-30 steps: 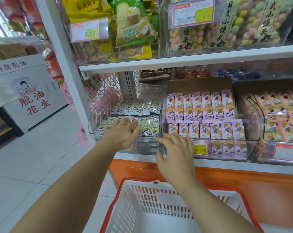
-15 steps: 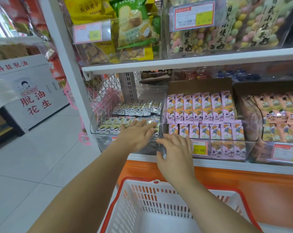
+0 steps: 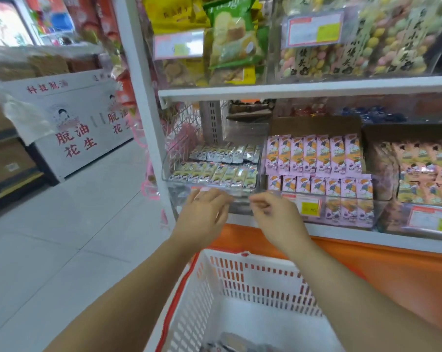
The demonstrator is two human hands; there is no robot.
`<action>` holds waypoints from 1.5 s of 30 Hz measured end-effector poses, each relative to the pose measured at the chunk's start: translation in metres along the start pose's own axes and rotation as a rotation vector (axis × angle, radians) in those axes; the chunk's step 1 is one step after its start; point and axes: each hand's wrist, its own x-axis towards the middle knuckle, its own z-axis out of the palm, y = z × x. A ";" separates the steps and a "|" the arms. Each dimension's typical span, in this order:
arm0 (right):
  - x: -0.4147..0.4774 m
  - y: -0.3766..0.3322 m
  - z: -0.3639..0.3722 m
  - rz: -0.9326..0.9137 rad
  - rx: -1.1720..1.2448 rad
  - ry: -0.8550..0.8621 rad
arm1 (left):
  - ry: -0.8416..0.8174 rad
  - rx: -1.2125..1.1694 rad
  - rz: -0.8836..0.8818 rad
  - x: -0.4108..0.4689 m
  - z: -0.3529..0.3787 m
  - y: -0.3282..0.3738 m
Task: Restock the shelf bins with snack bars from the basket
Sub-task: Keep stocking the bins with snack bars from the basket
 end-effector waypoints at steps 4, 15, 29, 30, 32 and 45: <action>-0.001 0.009 0.022 0.056 -0.011 -0.360 | 0.055 -0.030 -0.095 -0.066 0.017 -0.034; -0.073 0.160 0.131 0.252 -0.396 -0.981 | -0.167 -0.122 -0.233 -0.184 0.122 -0.084; -0.113 0.183 0.178 0.256 -0.493 -1.466 | -0.198 -0.244 -0.353 -0.186 0.133 -0.080; -0.115 0.180 0.175 0.234 -0.497 -1.437 | -0.202 -0.230 -0.351 -0.186 0.132 -0.080; -0.117 0.175 0.167 0.200 -0.508 -1.379 | -0.235 -0.209 -0.348 -0.186 0.130 -0.078; -0.048 0.030 0.054 -0.365 -0.352 -0.571 | -0.786 -0.628 -0.544 -0.095 -0.018 -0.021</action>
